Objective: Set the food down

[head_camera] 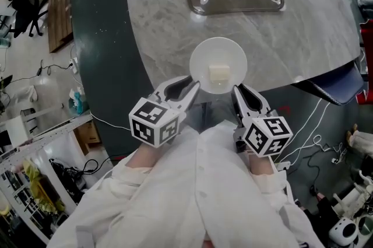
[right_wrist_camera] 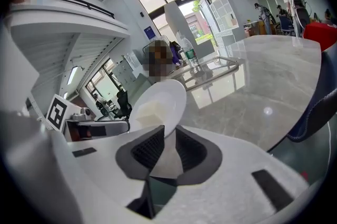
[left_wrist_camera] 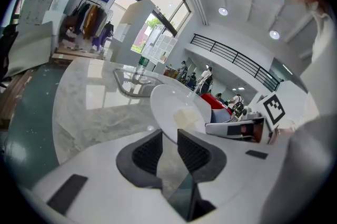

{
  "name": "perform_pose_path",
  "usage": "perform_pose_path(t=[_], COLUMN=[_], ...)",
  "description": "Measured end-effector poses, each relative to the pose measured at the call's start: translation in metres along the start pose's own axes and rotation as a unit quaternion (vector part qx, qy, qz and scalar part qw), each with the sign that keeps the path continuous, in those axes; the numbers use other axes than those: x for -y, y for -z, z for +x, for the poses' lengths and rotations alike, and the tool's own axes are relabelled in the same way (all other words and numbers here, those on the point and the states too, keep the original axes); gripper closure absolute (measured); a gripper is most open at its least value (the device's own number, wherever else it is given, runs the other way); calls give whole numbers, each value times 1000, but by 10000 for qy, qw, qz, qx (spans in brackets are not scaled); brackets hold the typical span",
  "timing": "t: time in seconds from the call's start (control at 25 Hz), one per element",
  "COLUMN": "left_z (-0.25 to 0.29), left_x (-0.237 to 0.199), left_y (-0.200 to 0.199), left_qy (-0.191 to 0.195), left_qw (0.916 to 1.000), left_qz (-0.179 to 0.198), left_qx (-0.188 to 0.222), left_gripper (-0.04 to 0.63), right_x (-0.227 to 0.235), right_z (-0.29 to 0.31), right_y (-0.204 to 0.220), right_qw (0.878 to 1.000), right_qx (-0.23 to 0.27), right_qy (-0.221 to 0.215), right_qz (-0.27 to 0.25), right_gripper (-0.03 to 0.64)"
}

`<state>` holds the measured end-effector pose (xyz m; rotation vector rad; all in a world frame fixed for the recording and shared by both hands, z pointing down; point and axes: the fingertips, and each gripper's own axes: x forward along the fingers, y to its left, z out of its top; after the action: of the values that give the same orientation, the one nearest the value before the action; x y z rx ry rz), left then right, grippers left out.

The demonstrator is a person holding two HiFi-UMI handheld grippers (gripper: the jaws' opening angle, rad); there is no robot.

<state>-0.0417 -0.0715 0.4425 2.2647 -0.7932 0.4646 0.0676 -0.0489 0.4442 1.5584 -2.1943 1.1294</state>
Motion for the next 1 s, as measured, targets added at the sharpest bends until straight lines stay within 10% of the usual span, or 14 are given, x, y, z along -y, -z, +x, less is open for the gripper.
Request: perform_pose_path(t=[1.0], left_z=[112], left_x=[-46], left_y=[-112], left_qy=[-349], left_qw=[9992], left_qz=[-171], left_qx=[-37], left_gripper=[509], right_x=[83], right_z=[93], right_y=[-135], right_qw=[9980], right_qx=[-380], right_qy=[-338], right_qz=[-380], right_gripper=[561])
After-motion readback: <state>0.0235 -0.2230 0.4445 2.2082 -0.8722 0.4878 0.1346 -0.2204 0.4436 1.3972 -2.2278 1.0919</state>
